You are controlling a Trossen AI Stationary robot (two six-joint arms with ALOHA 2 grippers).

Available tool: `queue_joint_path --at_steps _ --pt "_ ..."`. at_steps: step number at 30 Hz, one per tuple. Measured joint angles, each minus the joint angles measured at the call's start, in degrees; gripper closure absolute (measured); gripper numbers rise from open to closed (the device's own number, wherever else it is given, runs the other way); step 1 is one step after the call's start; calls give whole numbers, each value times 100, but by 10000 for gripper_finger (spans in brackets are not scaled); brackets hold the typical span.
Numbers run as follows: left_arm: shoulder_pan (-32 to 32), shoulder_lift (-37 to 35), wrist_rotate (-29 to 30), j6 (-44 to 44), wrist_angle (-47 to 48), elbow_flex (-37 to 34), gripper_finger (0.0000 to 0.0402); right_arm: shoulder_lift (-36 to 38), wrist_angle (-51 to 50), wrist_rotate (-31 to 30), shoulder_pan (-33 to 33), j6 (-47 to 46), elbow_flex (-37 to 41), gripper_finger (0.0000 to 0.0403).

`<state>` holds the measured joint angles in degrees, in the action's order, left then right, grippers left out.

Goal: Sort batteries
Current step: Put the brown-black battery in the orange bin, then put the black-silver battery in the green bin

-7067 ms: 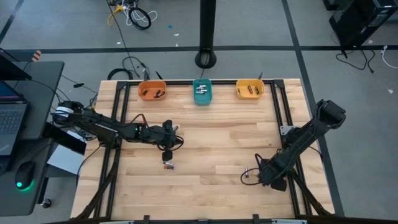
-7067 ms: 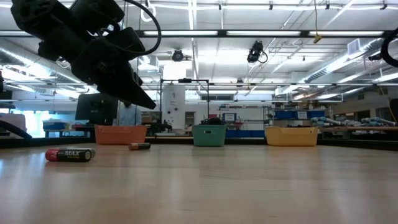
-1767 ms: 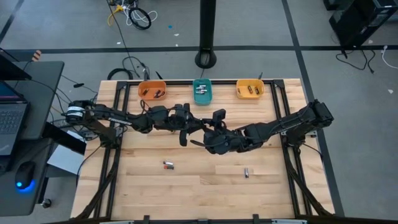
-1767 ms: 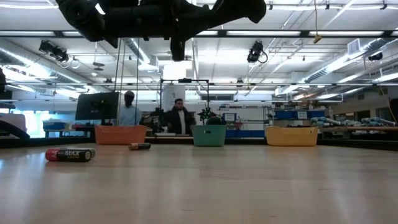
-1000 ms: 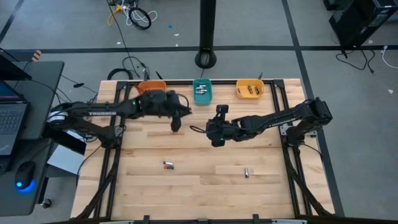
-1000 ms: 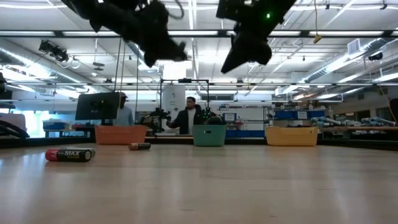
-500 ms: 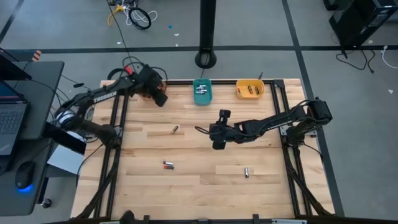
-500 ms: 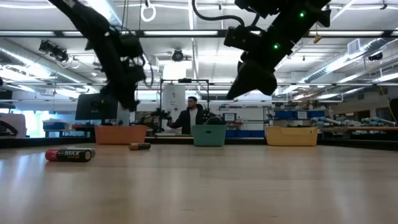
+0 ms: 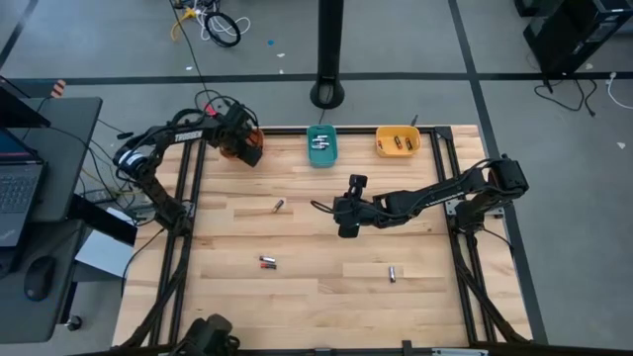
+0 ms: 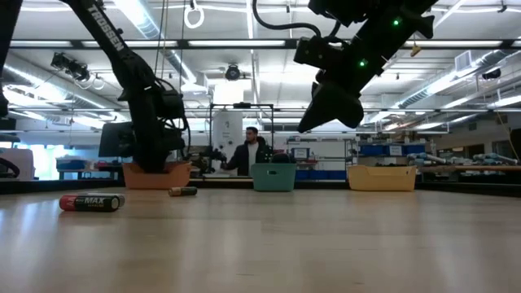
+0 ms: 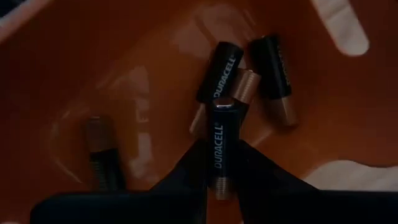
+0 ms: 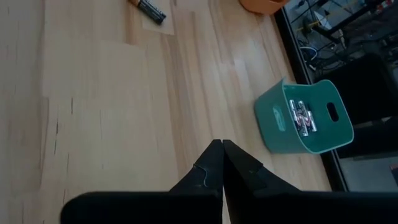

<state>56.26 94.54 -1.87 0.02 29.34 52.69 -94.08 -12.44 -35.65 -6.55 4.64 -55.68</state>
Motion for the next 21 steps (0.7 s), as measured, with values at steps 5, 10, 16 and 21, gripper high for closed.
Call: queue_joint_path --at_steps 5,10,16,21 --pt "1 -2 37 -1 -11 33 345 0 -1 -1 0 24 0 393" --pt "-4 -12 41 118 20 199 300 0 -1 -1 0 44 0 393" --pt "-83 -210 203 324 20 498 252 0 0 -8 0 145 -1 391" --pt "-347 -737 710 714 -158 501 264 98 -8 -12 0 151 -15 391"
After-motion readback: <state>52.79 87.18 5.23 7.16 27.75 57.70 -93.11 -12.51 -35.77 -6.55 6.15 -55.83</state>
